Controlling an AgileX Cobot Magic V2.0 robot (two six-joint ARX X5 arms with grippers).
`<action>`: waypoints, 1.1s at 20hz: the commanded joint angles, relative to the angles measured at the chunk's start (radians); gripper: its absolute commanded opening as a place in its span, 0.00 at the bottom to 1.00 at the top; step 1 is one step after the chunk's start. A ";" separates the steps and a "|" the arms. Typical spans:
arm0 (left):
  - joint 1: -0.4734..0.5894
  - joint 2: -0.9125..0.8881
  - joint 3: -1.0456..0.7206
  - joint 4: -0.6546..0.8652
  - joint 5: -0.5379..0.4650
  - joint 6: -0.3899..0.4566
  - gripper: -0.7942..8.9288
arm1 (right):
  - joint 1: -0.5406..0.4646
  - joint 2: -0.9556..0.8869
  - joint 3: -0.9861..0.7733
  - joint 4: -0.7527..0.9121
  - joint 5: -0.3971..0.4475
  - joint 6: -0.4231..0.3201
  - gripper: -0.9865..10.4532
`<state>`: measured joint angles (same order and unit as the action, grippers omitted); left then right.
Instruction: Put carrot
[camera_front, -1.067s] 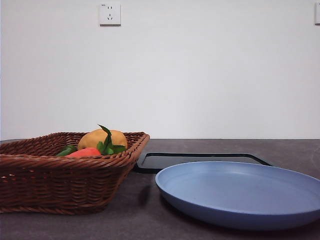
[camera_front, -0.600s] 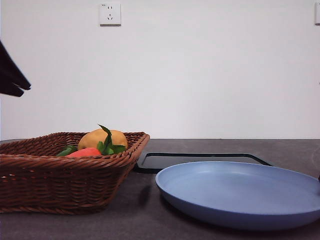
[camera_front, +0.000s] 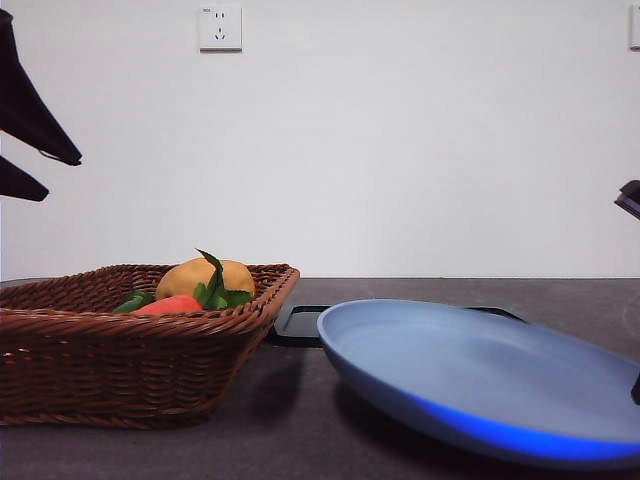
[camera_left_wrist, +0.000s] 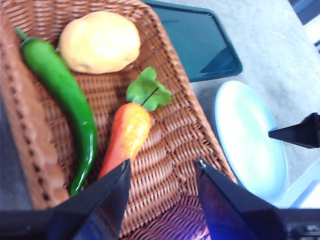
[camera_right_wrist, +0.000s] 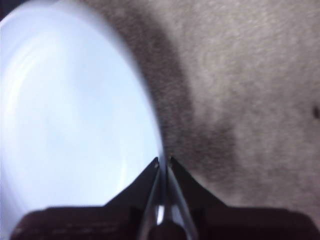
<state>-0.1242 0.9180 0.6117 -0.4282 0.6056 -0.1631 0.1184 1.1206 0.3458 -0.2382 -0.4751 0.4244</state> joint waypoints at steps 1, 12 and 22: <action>-0.033 0.007 0.014 0.018 -0.001 0.062 0.32 | 0.002 -0.005 0.009 0.010 -0.022 0.023 0.09; -0.276 0.234 0.279 -0.214 -0.325 0.356 0.39 | 0.000 -0.151 0.009 0.002 -0.069 0.032 0.09; -0.348 0.616 0.431 -0.216 -0.449 0.482 0.39 | 0.000 -0.225 0.009 0.002 -0.069 0.036 0.09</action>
<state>-0.4660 1.5261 1.0275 -0.6525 0.1585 0.2966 0.1177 0.8940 0.3458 -0.2466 -0.5396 0.4500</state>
